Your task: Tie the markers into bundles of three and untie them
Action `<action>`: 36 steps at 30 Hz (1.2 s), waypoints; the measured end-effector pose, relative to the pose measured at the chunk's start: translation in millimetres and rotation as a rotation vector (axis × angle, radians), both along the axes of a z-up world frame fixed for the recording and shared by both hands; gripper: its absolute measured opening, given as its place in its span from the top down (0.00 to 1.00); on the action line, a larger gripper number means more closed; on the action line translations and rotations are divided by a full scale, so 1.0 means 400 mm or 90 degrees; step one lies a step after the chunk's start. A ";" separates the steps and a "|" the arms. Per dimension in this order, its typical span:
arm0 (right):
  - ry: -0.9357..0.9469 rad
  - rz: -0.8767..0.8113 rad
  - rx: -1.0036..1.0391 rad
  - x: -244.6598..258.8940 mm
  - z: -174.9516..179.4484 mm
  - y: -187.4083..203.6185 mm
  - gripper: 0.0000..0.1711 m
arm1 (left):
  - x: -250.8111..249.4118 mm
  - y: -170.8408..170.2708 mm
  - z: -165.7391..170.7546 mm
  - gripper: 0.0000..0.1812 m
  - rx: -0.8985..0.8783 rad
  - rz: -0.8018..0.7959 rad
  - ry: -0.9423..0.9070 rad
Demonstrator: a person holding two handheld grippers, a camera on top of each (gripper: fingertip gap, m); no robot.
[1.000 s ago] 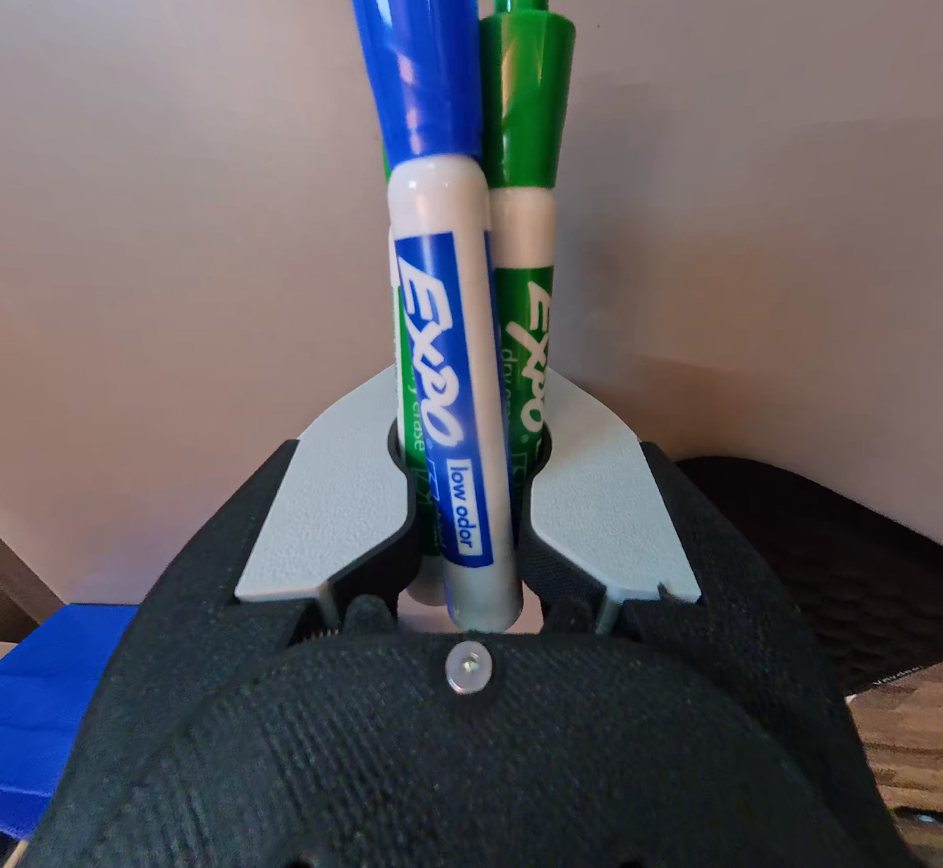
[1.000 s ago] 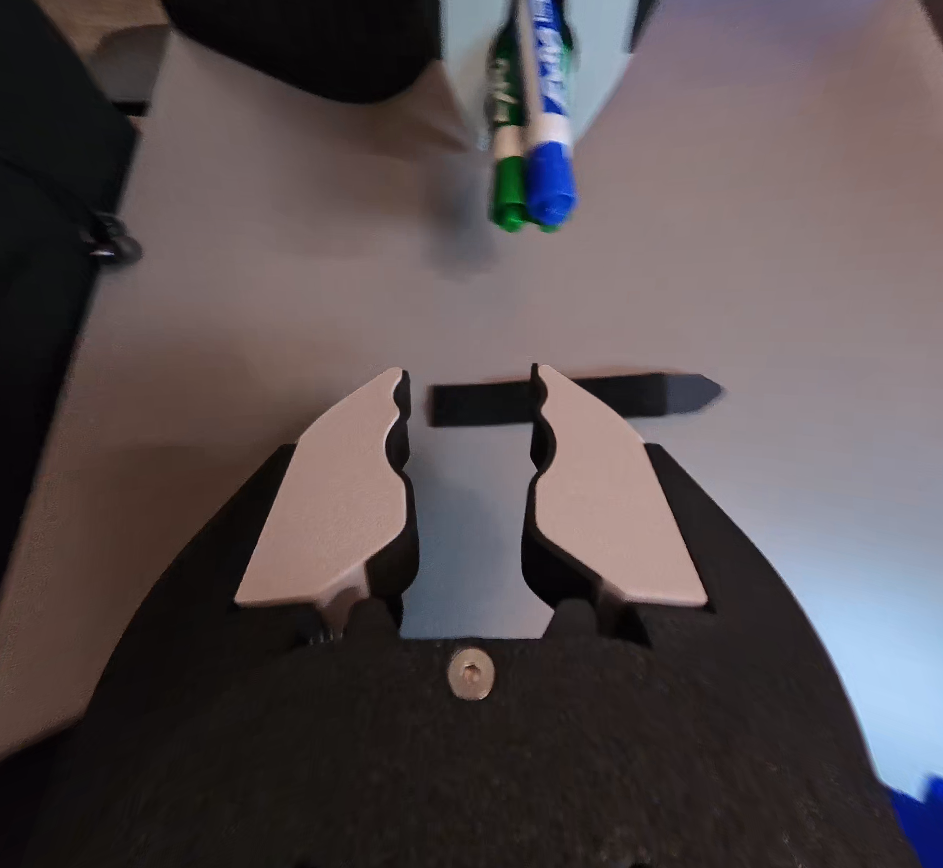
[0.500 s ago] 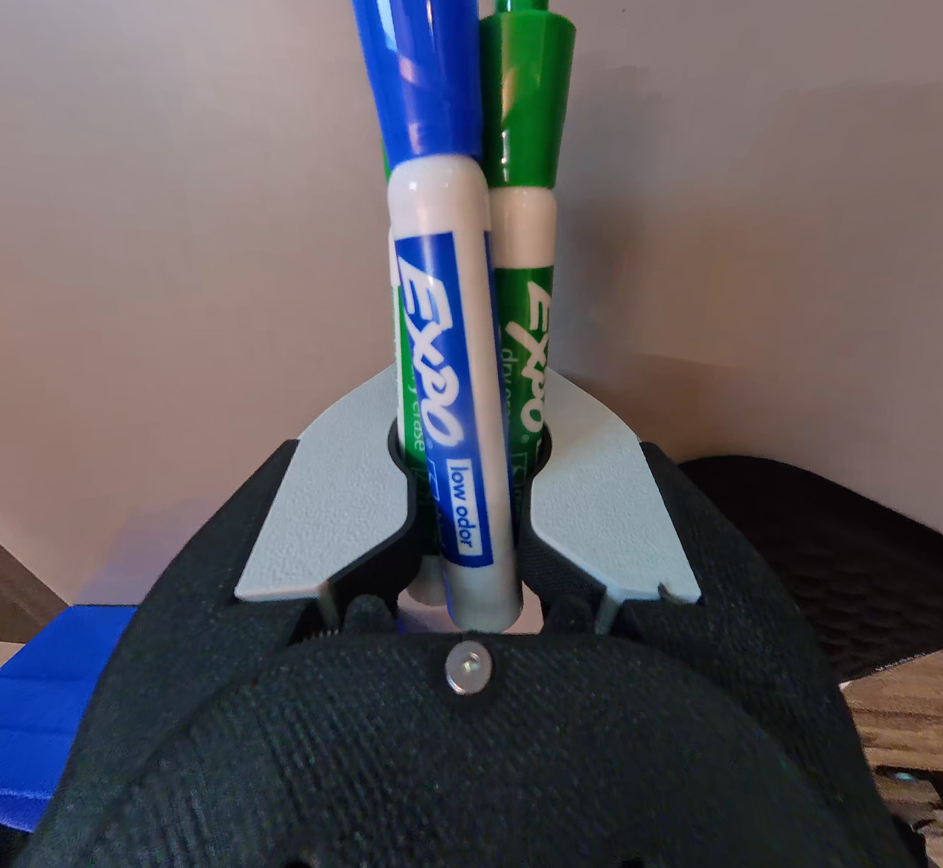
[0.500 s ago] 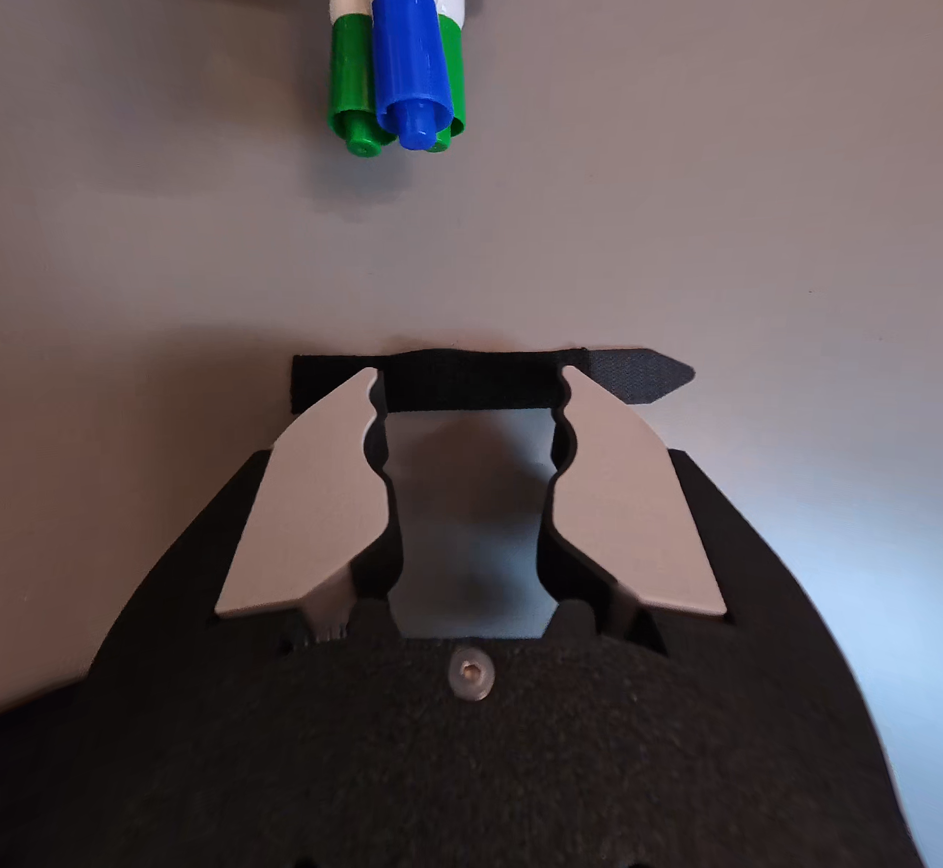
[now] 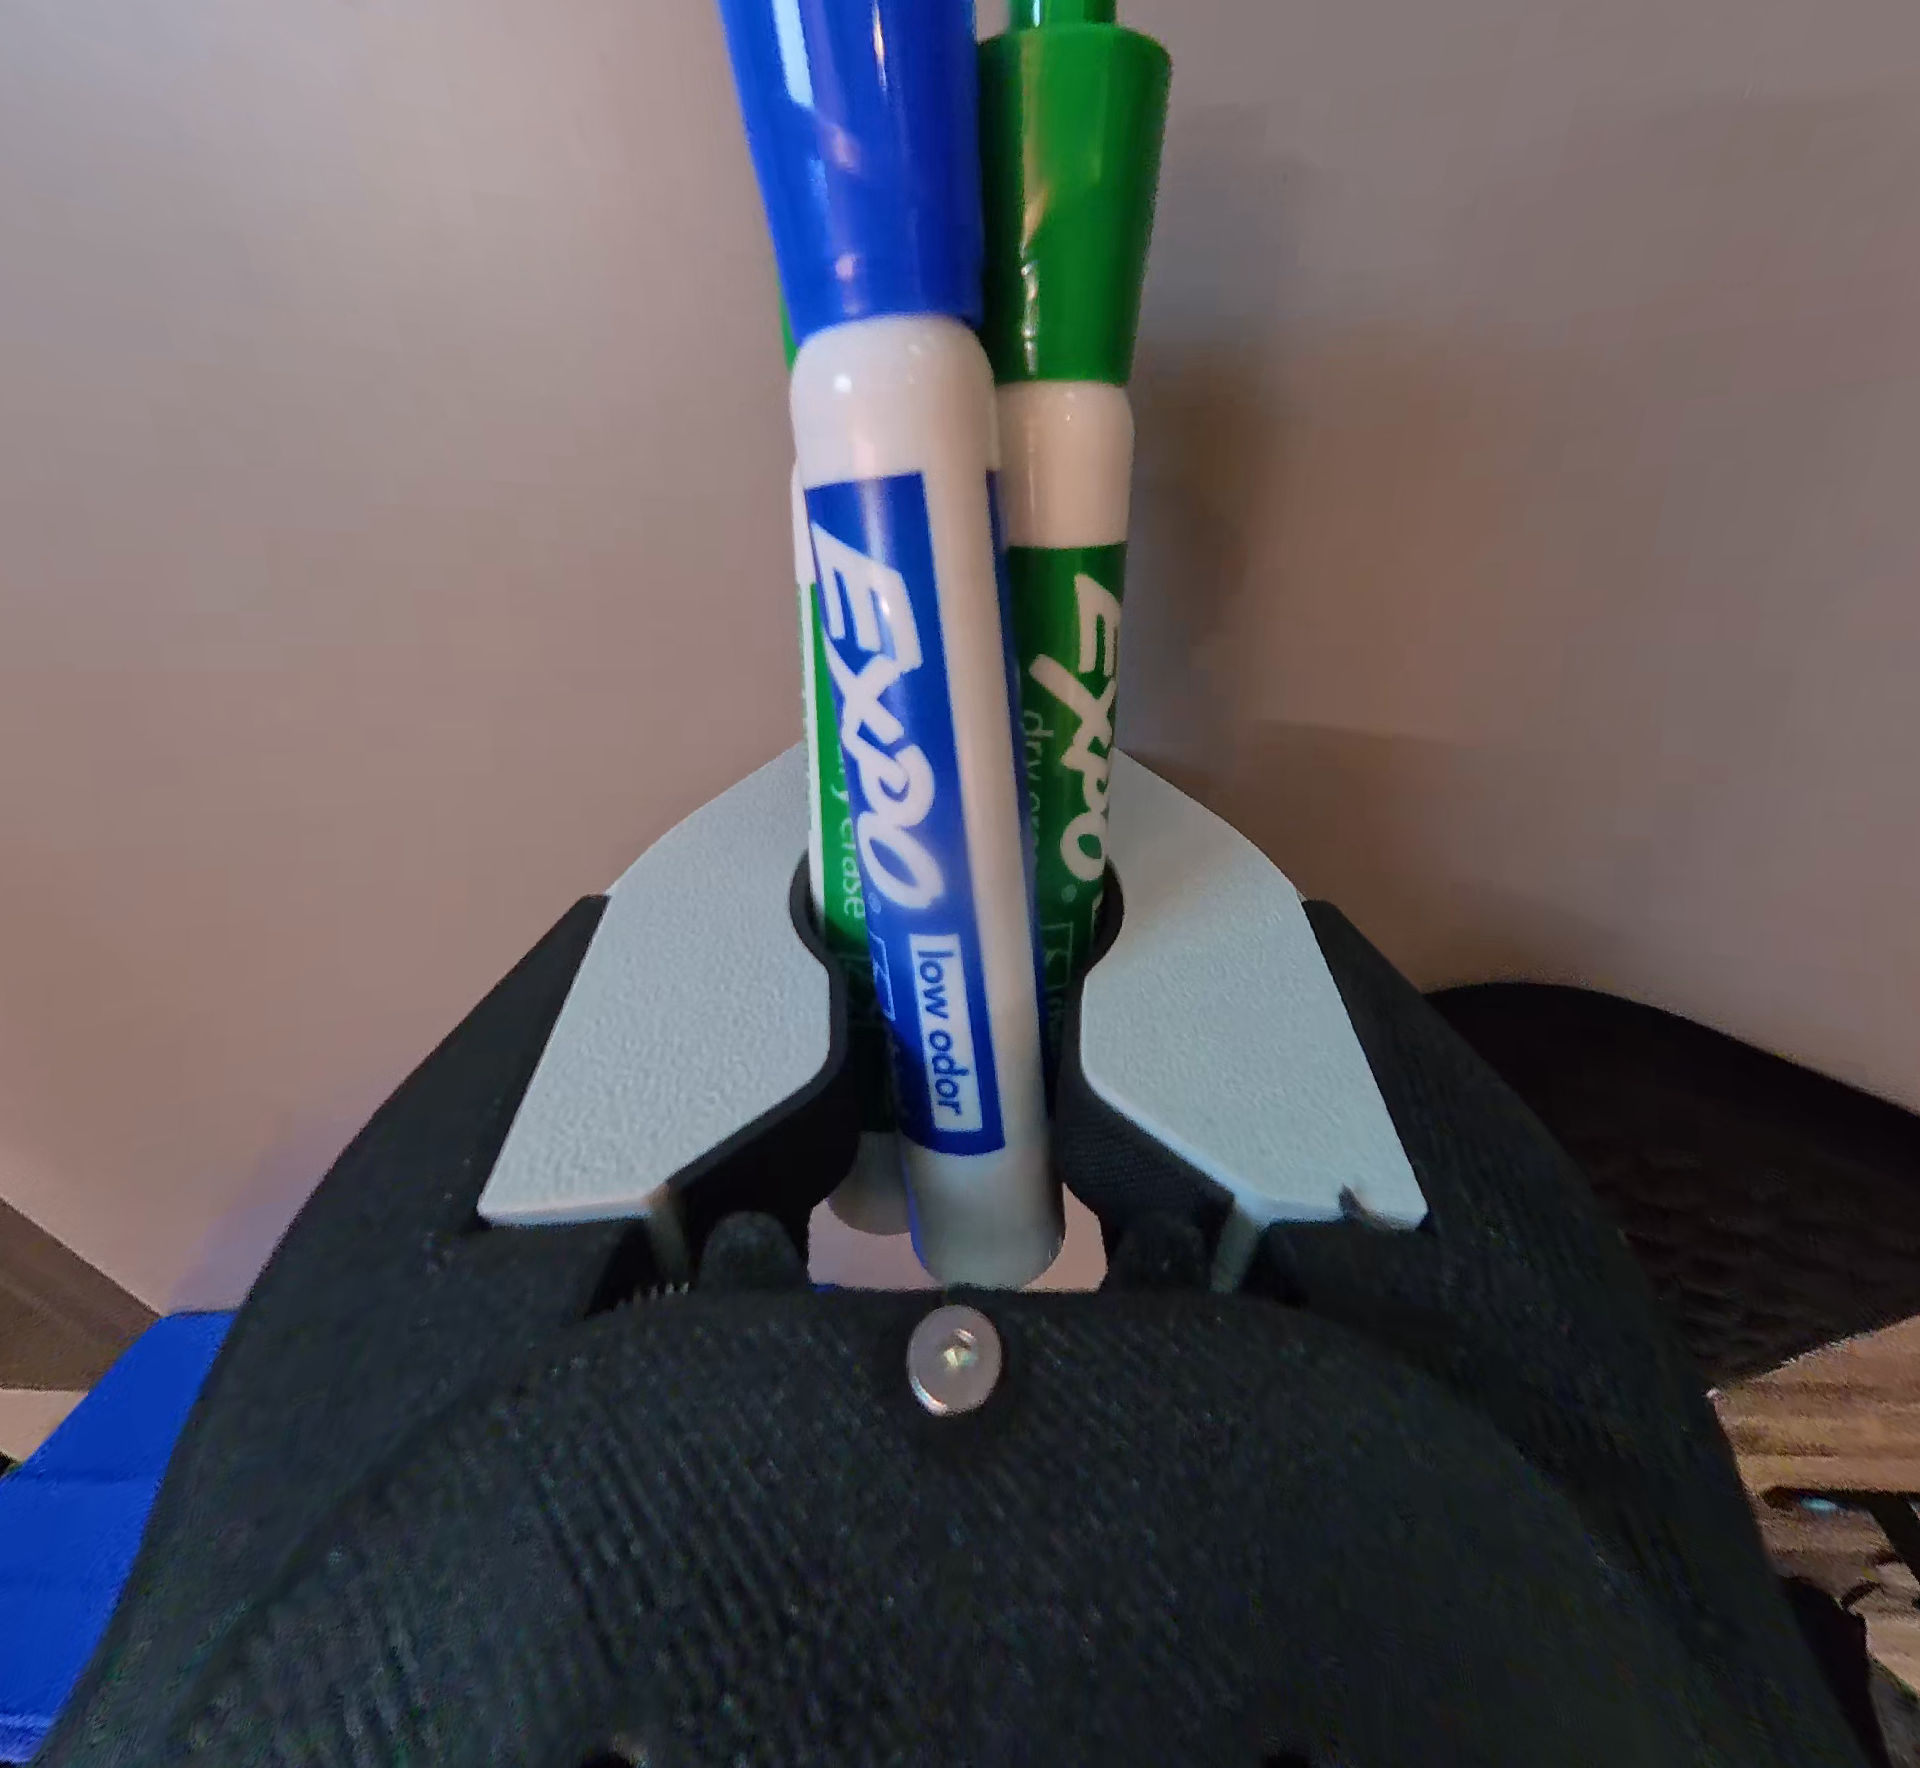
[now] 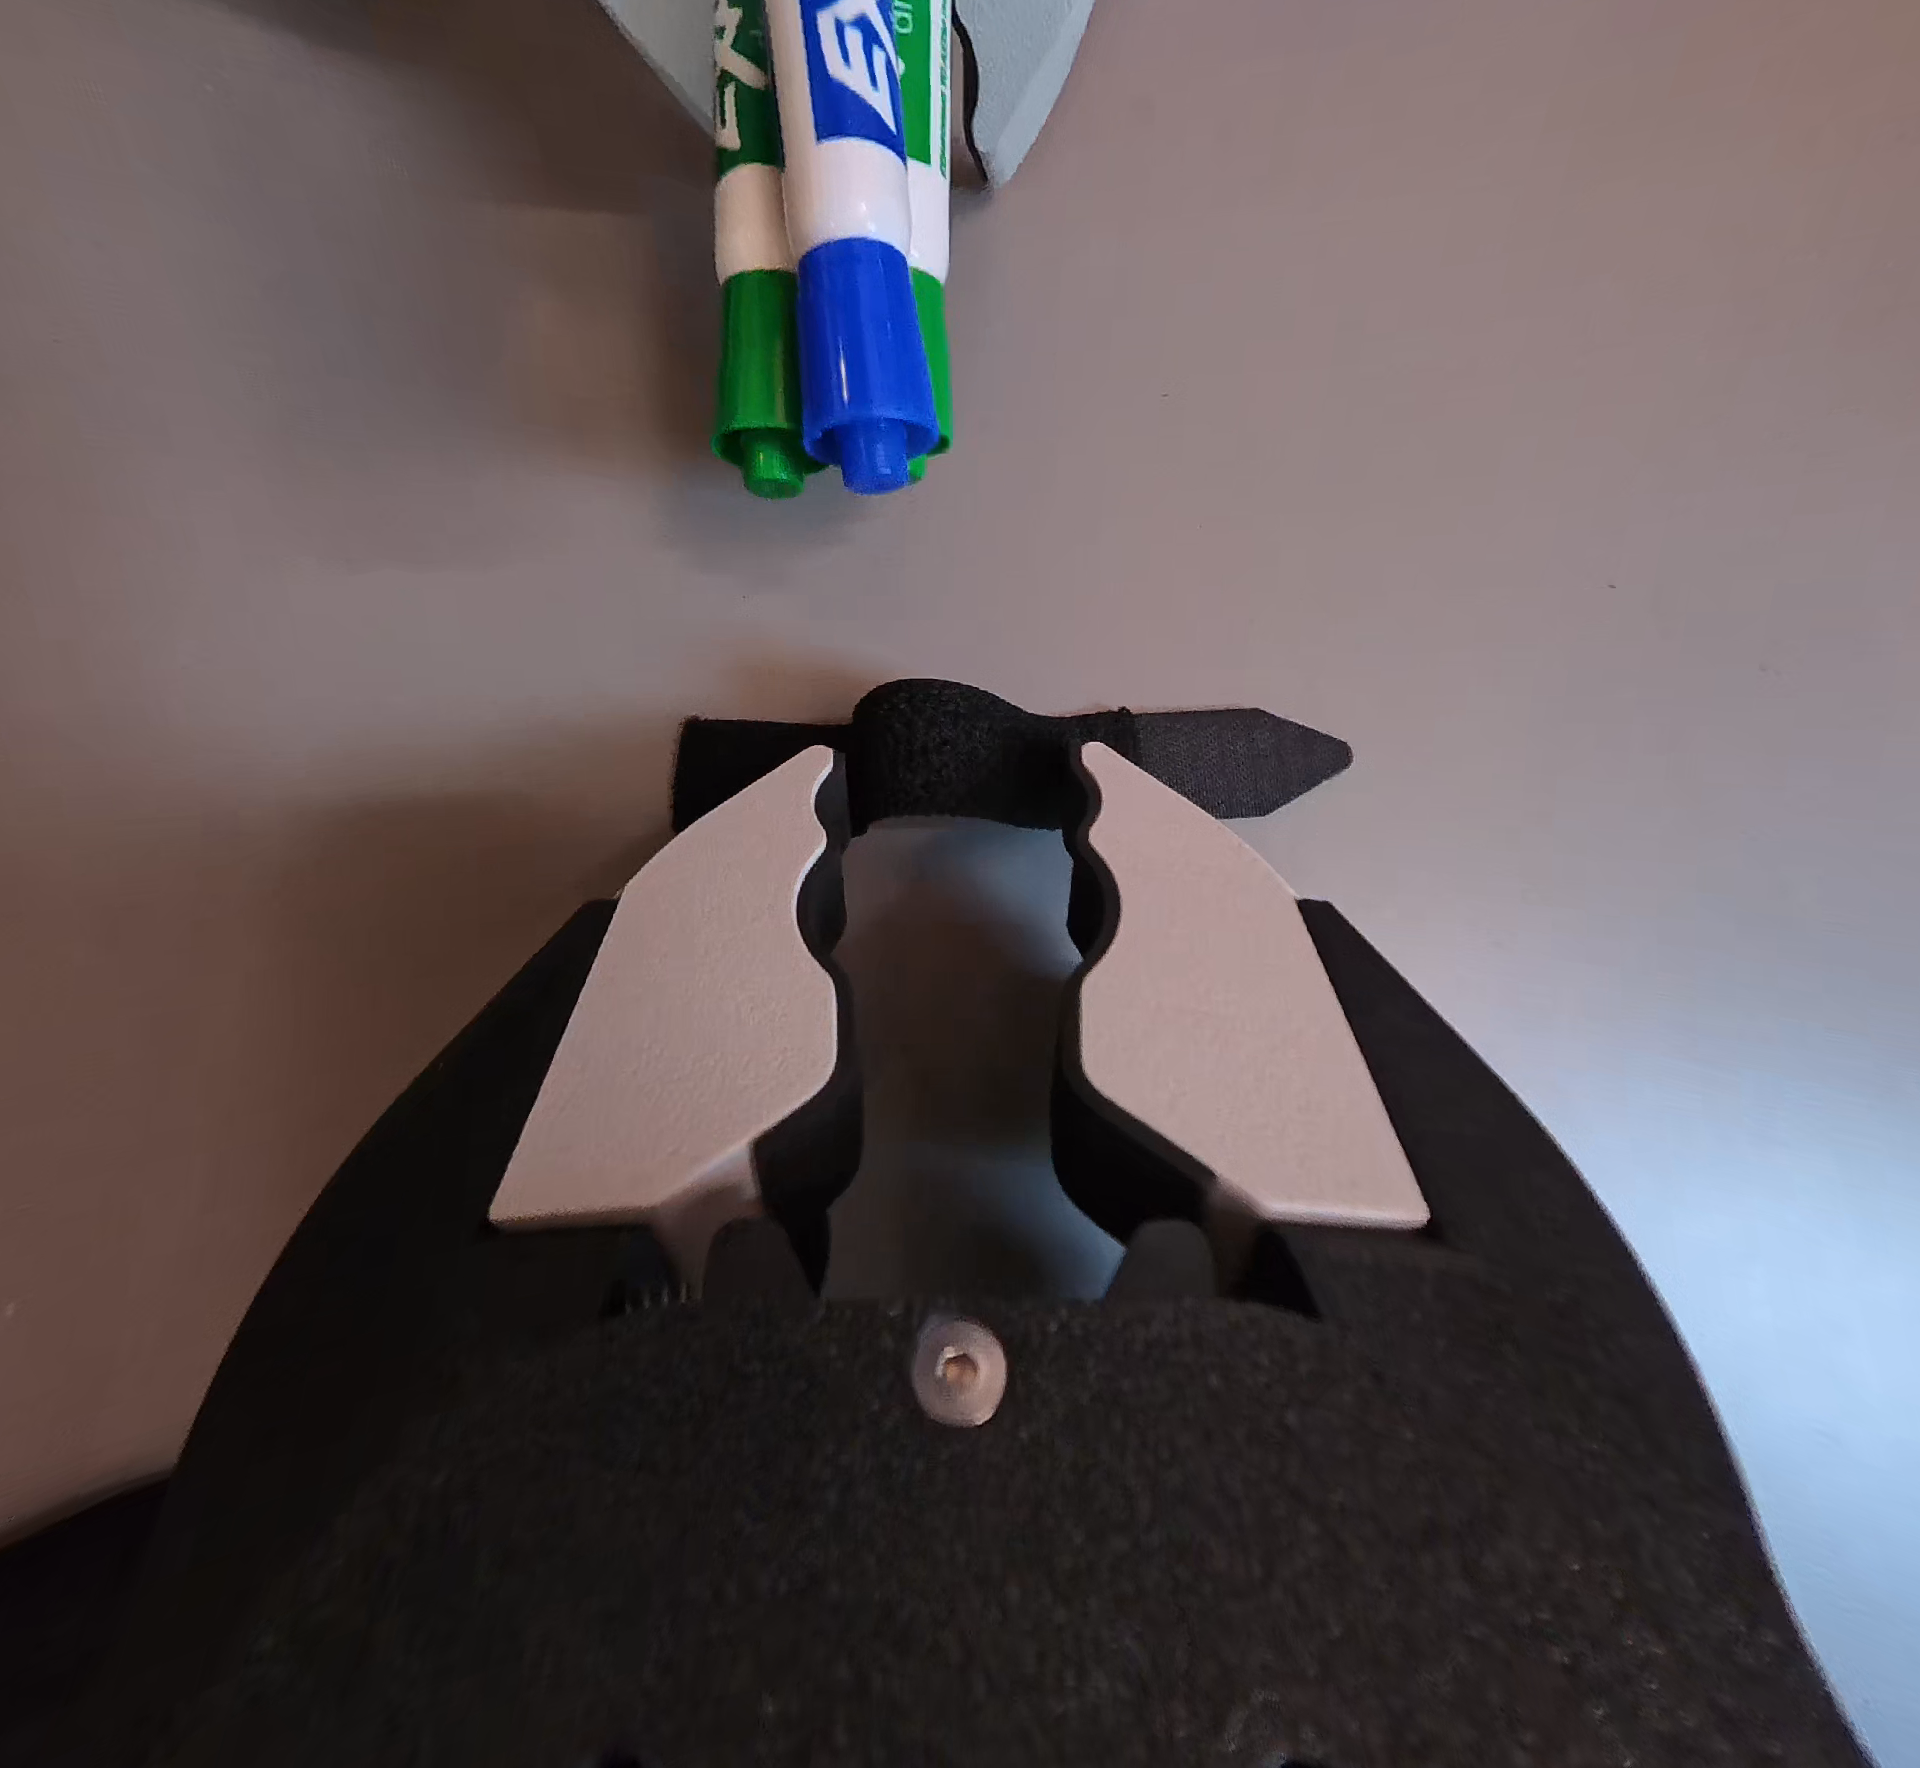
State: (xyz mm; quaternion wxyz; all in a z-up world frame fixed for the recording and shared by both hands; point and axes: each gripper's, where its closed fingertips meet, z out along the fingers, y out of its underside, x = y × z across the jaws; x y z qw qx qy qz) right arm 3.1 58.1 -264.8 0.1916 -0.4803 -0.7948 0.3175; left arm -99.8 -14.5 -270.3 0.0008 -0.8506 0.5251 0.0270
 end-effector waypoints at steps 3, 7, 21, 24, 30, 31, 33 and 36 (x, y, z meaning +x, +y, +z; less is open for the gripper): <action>0.000 0.009 0.003 -0.001 0.000 0.000 0.77 | 0.005 0.005 -0.001 0.76 -0.022 -0.013 0.014; 0.010 0.012 -0.019 -0.007 0.005 -0.002 0.80 | 0.011 0.016 -0.002 0.76 -0.042 -0.032 0.032; 0.066 0.017 -0.096 -0.010 0.039 -0.010 0.87 | 0.017 0.023 -0.002 0.76 -0.043 -0.026 0.019; 0.082 0.013 -0.154 -0.008 0.062 -0.013 0.86 | 0.017 0.024 -0.003 0.76 -0.045 -0.028 0.020; 0.104 0.012 -0.259 -0.010 0.096 -0.021 0.86 | 0.022 0.028 -0.001 0.76 -0.044 -0.028 0.018; 0.107 0.014 -0.270 -0.012 0.100 -0.023 0.85 | 0.023 0.030 0.000 0.76 -0.043 -0.029 0.018; 0.113 0.018 -0.288 -0.014 0.110 -0.029 0.85 | 0.024 0.031 0.001 0.76 -0.042 -0.031 0.019; 0.122 0.026 -0.295 -0.017 0.124 -0.034 0.85 | 0.024 0.031 0.005 0.76 -0.041 -0.033 0.022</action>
